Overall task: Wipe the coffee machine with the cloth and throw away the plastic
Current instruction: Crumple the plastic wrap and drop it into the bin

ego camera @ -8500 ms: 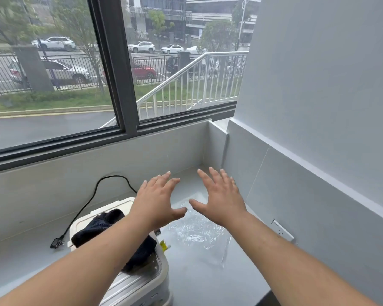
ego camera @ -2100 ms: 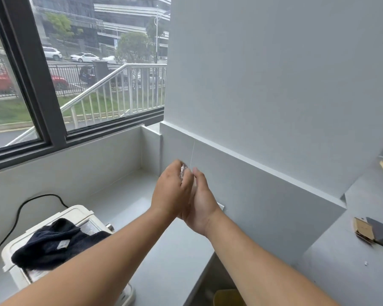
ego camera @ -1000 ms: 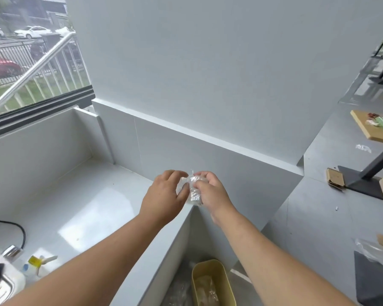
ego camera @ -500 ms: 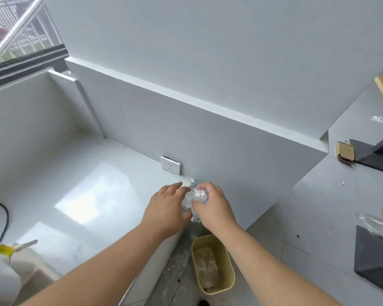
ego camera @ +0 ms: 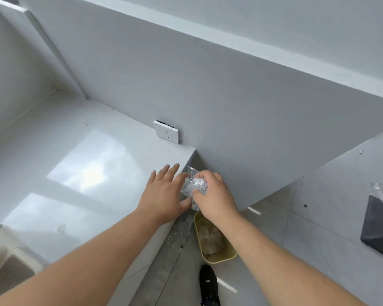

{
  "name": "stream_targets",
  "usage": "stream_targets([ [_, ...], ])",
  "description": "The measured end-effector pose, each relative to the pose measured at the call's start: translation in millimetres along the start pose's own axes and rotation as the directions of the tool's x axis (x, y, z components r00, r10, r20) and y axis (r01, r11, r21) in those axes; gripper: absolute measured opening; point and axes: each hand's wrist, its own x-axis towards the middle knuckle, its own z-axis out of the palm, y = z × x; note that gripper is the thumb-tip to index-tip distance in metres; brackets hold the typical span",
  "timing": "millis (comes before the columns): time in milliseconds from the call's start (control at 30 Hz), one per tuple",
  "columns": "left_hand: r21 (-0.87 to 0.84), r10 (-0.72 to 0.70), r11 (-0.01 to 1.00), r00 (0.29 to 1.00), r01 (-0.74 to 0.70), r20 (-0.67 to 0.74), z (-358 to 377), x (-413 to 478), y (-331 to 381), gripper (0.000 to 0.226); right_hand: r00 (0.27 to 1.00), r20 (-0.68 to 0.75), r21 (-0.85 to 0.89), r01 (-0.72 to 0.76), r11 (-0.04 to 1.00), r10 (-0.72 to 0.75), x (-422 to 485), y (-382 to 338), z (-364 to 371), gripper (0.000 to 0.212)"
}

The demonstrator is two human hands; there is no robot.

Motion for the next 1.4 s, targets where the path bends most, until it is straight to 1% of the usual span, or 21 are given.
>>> stream_targets([
  [233, 0.024, 0.017, 1.0, 1.0, -0.017, -0.022, 13.4, 29.3, -10.7, 0.089, 1.0, -0.005, -0.034, 0.017, 0.999, -0.017, 27.1, 13.6, 4.9, 0.04],
  [333, 0.03, 0.03, 0.999, 0.999, -0.029, -0.034, 22.8, 33.8, -14.9, 0.092, 1.0, 0.005, -0.047, 0.023, 0.999, -0.023, 30.9, 20.8, 9.0, 0.041],
  [567, 0.057, 0.069, 0.996, 0.994, -0.064, -0.083, 48.7, 39.2, -23.5, 0.087, 0.999, 0.014, -0.064, 0.038, 0.997, -0.037, 34.5, 38.7, 21.1, 0.042],
  [700, 0.076, 0.102, 0.993, 0.982, -0.091, -0.161, 63.4, 37.2, -27.1, 0.083, 1.0, 0.014, -0.072, 0.027, 0.997, -0.026, 34.5, 48.3, 29.3, 0.041],
  [800, 0.118, 0.117, 0.988, 0.974, -0.095, -0.196, 70.4, 38.5, -28.2, 0.08, 0.999, 0.019, -0.077, 0.03, 0.997, -0.029, 35.4, 56.2, 34.7, 0.041],
  [900, 0.122, 0.114, 0.989, 0.967, -0.088, -0.23, 74.4, 39.5, -29.5, 0.077, 0.999, 0.03, -0.092, 0.021, 0.996, -0.018, 38.2, 65.6, 40.1, 0.041],
  [1133, 0.183, 0.13, 0.979, 0.965, -0.089, -0.228, 77.6, 41.8, -29.4, 0.082, 0.998, 0.06, -0.186, 0.01, 0.982, 0.001, 41.0, 95.1, 66.9, 0.042],
  [1400, 0.192, 0.125, 0.978, 0.969, -0.084, -0.215, 76.9, 42.2, -29.7, 0.078, 0.986, 0.139, -0.362, -0.04, 0.931, 0.097, 41.7, 134.5, 102.0, 0.049],
])
